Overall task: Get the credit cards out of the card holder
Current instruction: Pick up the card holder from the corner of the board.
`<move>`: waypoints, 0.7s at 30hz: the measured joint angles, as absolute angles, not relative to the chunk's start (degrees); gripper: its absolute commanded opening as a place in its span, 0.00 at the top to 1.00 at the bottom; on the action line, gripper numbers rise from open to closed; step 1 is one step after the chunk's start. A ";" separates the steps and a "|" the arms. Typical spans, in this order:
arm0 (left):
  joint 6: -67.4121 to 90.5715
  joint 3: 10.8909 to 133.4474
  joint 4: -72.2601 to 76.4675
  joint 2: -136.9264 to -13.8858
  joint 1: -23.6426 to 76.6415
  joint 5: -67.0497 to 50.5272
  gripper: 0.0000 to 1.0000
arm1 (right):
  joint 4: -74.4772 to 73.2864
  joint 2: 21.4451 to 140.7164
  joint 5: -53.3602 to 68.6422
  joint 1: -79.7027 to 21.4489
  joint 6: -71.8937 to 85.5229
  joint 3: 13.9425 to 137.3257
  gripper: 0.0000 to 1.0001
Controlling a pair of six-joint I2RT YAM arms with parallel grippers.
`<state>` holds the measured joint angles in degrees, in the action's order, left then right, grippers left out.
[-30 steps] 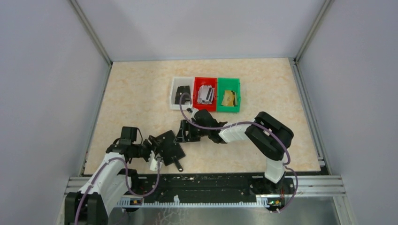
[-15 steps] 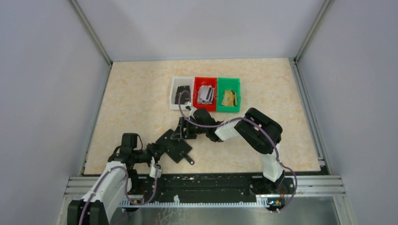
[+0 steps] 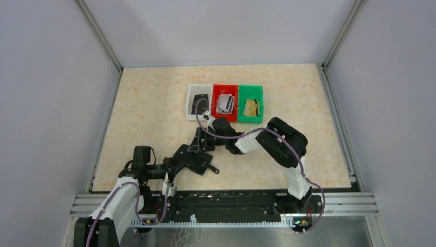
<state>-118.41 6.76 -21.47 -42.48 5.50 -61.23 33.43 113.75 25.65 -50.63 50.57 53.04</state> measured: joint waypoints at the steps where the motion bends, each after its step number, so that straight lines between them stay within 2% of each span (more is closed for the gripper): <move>1: -118.34 6.79 -21.45 -42.39 5.50 -61.58 0.91 | 33.54 113.75 25.89 -50.46 50.59 53.04 0.37; 3: -118.39 6.87 -21.43 -41.67 5.50 -62.72 1.00 | 33.69 113.75 26.39 -50.17 50.52 53.04 0.36; 5: -118.37 7.53 -21.50 -40.60 5.50 -63.70 1.00 | 33.69 113.75 27.05 -49.91 50.09 53.01 0.34; 6: -118.37 8.45 -21.47 -39.97 5.50 -64.14 1.00 | 33.63 113.67 27.49 -49.69 49.95 52.97 0.30; 8: -118.34 10.66 -22.20 -39.20 5.54 -64.42 1.00 | 33.23 113.06 28.64 -49.08 49.54 52.88 0.14; 11: -118.45 16.16 -26.52 -39.05 5.65 -63.86 1.00 | 31.44 108.88 29.39 -47.46 47.13 51.77 0.03; 16: -118.69 24.77 -36.91 -41.21 5.65 -61.80 1.00 | 24.82 95.29 26.20 -45.34 35.29 50.98 0.01; 21: -118.80 26.26 -45.10 -42.41 5.65 -60.05 1.00 | 24.75 82.32 21.04 -46.63 22.11 46.46 0.01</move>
